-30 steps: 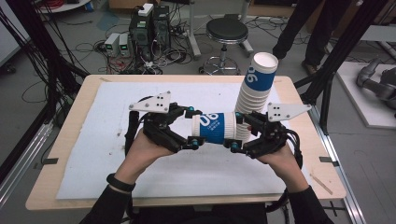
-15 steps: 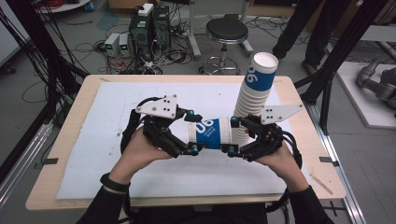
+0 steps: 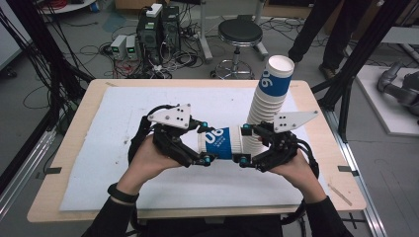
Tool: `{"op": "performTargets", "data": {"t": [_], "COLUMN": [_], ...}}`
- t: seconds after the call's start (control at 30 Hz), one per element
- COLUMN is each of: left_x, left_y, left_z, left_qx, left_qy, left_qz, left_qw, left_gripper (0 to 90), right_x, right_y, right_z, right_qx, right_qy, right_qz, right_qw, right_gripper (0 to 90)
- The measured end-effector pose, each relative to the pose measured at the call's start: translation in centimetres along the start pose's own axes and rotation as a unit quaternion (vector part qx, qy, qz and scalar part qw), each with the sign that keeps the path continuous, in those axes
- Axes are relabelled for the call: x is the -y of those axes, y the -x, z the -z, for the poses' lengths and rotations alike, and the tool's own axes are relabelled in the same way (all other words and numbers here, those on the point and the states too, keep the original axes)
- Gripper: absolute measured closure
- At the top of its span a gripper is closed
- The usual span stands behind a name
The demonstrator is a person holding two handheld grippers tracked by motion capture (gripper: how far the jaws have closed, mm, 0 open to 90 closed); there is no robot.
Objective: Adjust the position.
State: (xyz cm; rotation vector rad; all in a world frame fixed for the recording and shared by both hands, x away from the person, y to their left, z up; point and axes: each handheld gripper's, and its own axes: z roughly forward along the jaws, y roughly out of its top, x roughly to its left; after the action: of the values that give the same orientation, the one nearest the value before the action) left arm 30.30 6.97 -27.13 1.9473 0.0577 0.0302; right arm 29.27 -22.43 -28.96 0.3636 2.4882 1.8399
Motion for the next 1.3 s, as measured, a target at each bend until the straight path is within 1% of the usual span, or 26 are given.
{"op": "performTargets", "data": {"t": [0.03,0.13,0.17,0.2,0.23,0.27,0.3,0.4,0.47,0.5,0.53,0.57,0.63,0.7,0.73,0.83,0.87,0.93,0.97,1.07,1.1,1.17,1.23,1.3], "left_x": [0.0,0.1,0.1,0.1,0.1,0.1,0.2,0.2,0.2,0.2,0.2,0.2,0.2,0.2,0.2,0.2,0.2,0.2,0.1,0.1,0.1,0.2,0.2,0.2], "left_y": [0.0,-0.1,-0.2,-0.2,-0.1,-0.2,-0.3,-0.4,-0.4,-0.4,-0.4,-0.4,-0.4,-0.5,-0.5,-0.5,-0.5,-0.4,-0.4,-0.2,-0.2,-0.1,-0.1,-0.2], "left_z": [0.0,0.4,0.5,0.6,0.7,0.9,1.1,1.6,2.0,2.2,2.3,2.3,2.5,2.6,2.7,2.8,2.8,2.7,2.6,2.1,1.8,1.4,1.2,1.1], "left_qx": [0.001,0.005,0.006,0.006,0.006,0.006,0.008,0.007,0.004,0.002,0.001,-0.002,-0.003,0.001,-0.001,0.002,0.000,0.001,0.002,0.005,0.007,0.004,0.004,0.008], "left_qy": [0.003,0.023,0.025,0.032,0.039,0.042,0.052,0.076,0.096,0.103,0.109,0.112,0.118,0.132,0.138,0.153,0.154,0.158,0.158,0.149,0.143,0.135,0.127,0.127], "left_qz": [0.000,0.004,0.002,0.004,0.007,0.006,0.009,0.010,0.010,0.010,0.011,0.011,0.010,0.012,0.011,0.014,0.012,0.011,0.011,0.008,0.007,0.000,0.001,0.004], "left_qw": [1.0000,0.9997,0.9997,0.9995,0.9992,0.9991,0.9986,0.9970,0.9953,0.9946,0.9940,0.9936,0.9930,0.9911,0.9904,0.9882,0.9879,0.9874,0.9874,0.9888,0.9897,0.9908,0.9919,0.9919], "left_gripper": [28.3,28.4,28.4,28.4,28.4,28.4,28.4,28.5,28.6,28.7,28.8,28.7,28.8,28.7,28.7,28.8,28.8,28.7,28.7,28.7,28.7,28.7,28.7,28.8], "right_x": [0.0,-0.1,-0.1,-0.2,-0.2,-0.2,-0.2,-0.3,-0.3,-0.3,-0.3,-0.3,-0.3,-0.3,-0.3,-0.3,-0.3,-0.2,-0.2,-0.2,-0.2,-0.2,-0.2,-0.3], "right_y": [0.0,0.0,0.0,0.0,0.0,-0.1,0.0,0.1,0.0,0.1,0.1,0.1,0.1,0.1,0.0,0.1,0.0,0.0,-0.1,-0.3,-0.3,-0.4,-0.4,-0.2], "right_z": [0.0,0.0,0.1,0.1,0.1,0.2,0.3,0.6,0.6,0.6,0.6,0.6,0.6,0.5,0.5,0.2,0.2,-0.1,-0.4,-0.8,-0.8,-0.8,-0.5,-0.1], "right_qx": [-0.001,-0.003,-0.005,-0.005,-0.004,-0.004,-0.003,-0.003,-0.001,0.000,0.002,0.002,-0.001,-0.003,-0.005,-0.009,-0.011,-0.014,-0.013,-0.014,-0.016,-0.008,-0.006,-0.009], "right_qy": [0.003,0.014,0.015,0.016,0.021,0.022,0.027,0.035,0.034,0.035,0.036,0.039,0.038,0.038,0.038,0.042,0.040,0.036,0.033,0.033,0.034,0.038,0.047,0.060], "right_qz": [-0.003,0.000,-0.001,-0.002,0.002,-0.003,-0.001,-0.007,-0.012,-0.011,-0.014,-0.012,-0.014,-0.017,-0.020,-0.020,-0.025,-0.022,-0.024,-0.024,-0.023,-0.018,-0.020,-0.021], "right_qw": [1.0000,0.9999,0.9999,0.9998,0.9998,0.9997,0.9996,0.9994,0.9993,0.9993,0.9992,0.9992,0.9992,0.9991,0.9991,0.9989,0.9988,0.9990,0.9991,0.9991,0.9990,0.9991,0.9987,0.9979], "right_gripper": [17.8,17.3,17.1,16.8,16.7,16.7,16.7,16.4,14.5,14.5,14.5,14.5,14.4,14.1,14.1,13.7,13.6,13.6,13.6,13.7,13.9,14.7,16.7,17.8]}}
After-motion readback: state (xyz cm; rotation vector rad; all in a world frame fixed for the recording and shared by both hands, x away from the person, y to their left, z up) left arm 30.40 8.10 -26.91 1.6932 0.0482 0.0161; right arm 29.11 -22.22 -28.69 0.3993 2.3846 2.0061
